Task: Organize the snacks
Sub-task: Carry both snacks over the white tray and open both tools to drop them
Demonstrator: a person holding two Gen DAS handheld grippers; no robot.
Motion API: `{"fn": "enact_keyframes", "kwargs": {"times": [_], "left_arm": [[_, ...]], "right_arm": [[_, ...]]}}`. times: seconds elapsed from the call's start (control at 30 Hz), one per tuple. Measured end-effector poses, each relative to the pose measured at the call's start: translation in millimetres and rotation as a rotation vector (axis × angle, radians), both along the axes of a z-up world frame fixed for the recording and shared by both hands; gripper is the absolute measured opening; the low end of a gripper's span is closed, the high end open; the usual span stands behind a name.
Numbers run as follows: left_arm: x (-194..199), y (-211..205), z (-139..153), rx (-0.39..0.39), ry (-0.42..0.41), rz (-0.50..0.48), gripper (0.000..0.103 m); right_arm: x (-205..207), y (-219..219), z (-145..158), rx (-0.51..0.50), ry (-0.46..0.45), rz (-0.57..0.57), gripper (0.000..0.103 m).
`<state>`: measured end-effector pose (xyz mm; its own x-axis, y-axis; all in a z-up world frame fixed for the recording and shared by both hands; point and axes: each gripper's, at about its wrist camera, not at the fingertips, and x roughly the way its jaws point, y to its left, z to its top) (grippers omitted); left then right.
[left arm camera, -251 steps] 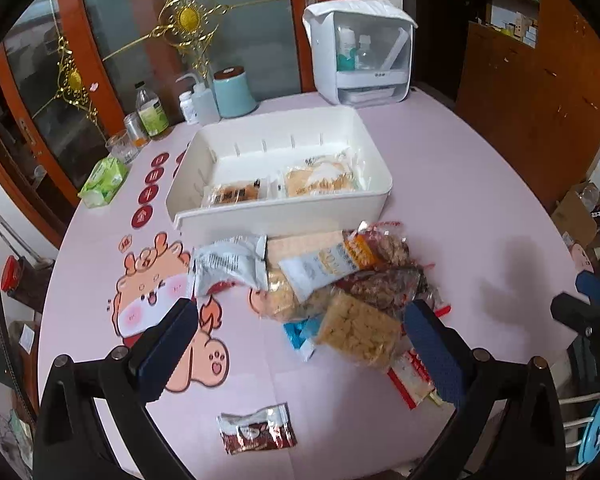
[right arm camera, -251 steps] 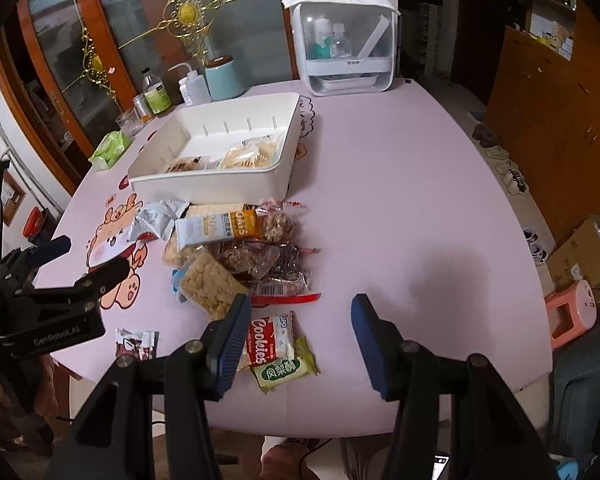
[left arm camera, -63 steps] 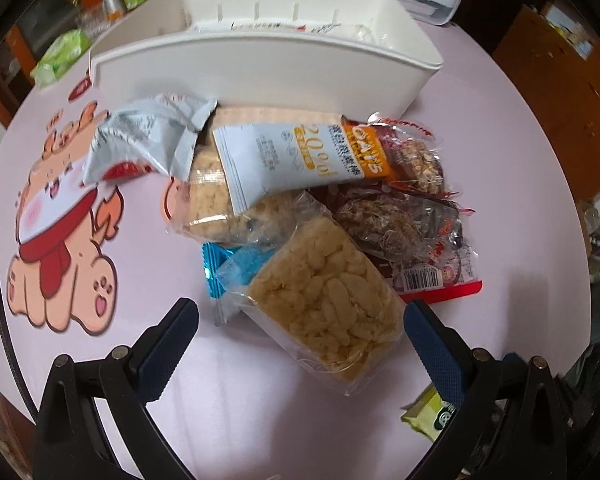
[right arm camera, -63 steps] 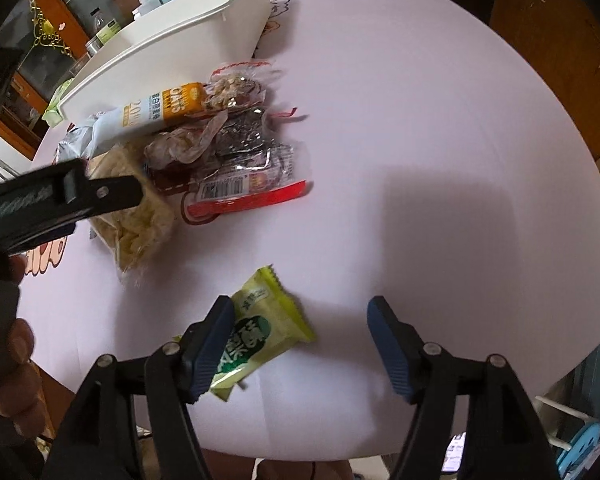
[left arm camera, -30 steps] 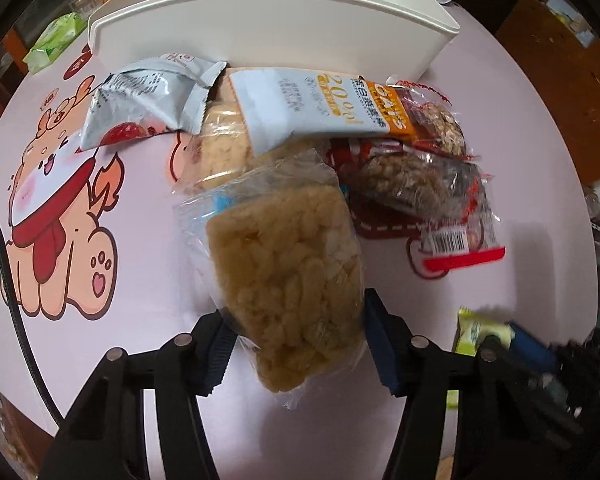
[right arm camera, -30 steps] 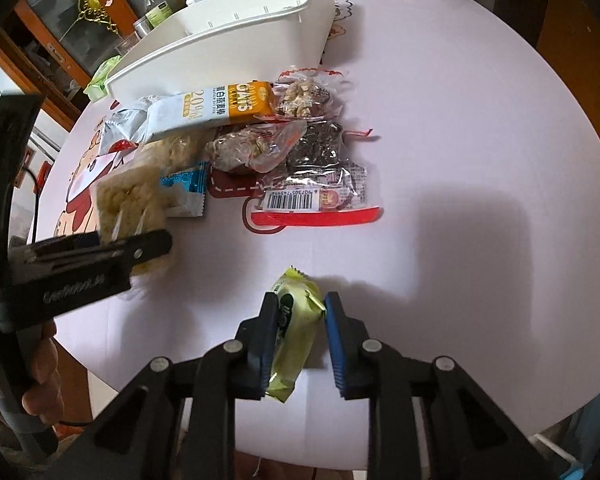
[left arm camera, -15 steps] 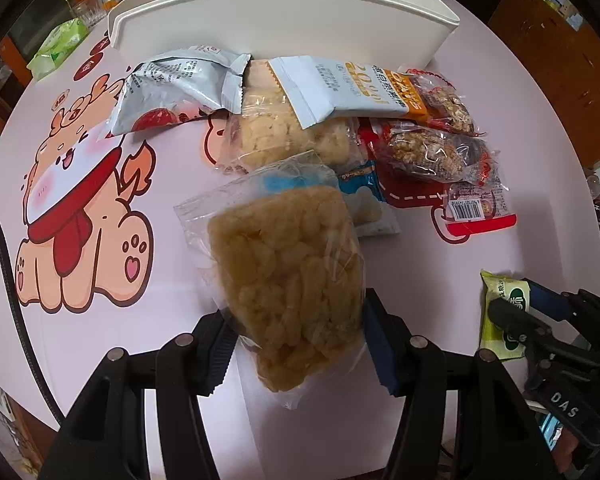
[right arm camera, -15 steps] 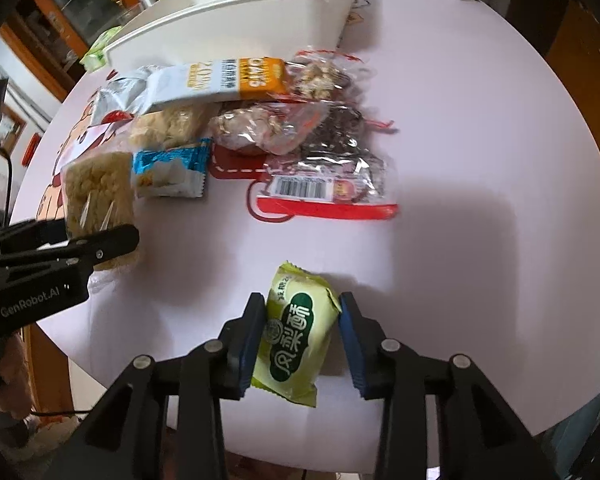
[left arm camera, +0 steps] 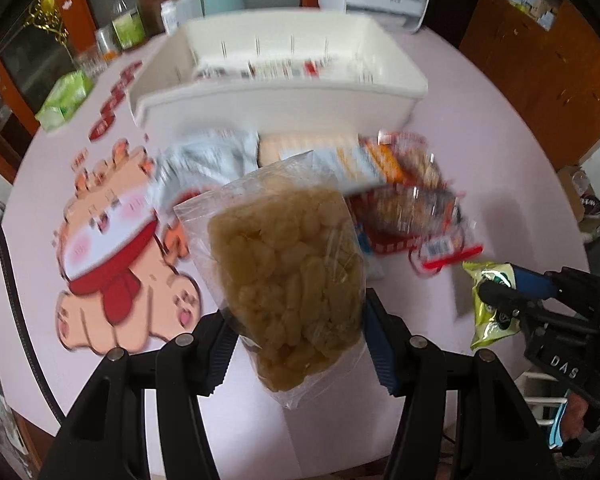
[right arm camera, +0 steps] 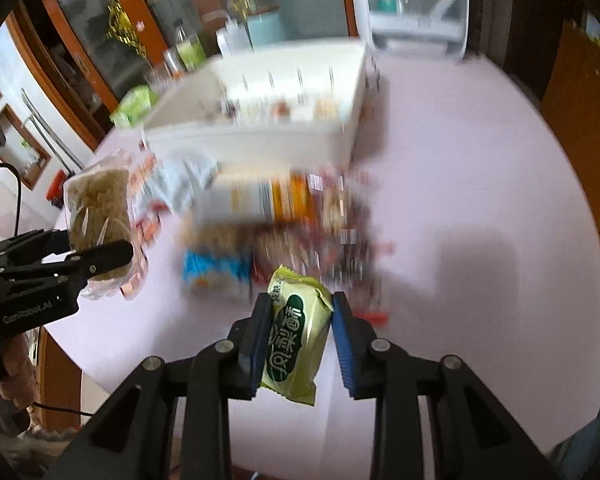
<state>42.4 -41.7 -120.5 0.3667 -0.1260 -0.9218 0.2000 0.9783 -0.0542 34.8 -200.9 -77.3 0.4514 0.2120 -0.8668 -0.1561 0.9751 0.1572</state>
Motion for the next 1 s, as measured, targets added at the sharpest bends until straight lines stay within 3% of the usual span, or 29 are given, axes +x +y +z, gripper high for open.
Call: {"fn": "enact_keyframes", "kwargs": {"times": [0.3,0.57,0.8,0.97,1.0], "left_arm": [[67,19,80,0.019,-0.178,0.014,0.057],[142,34,145,0.046,-0.330,0.013,0.057],[193,28,148,0.055,-0.352,-0.022,0.057],[222,21,117,0.076,-0.294,-0.045,0.060],[226,21,111,0.074,-0.276,-0.053,0.066]], "right_arm": [[68,21,93,-0.013,-0.244,0.010,0.030],[136,41,129,-0.014,-0.340,-0.047,0.031],[189,49,115,-0.027,-0.314,-0.107,0.035],[208,48,91,-0.030,-0.264,-0.156,0.053],[209,46,88,-0.033,-0.262,-0.173,0.056]]}}
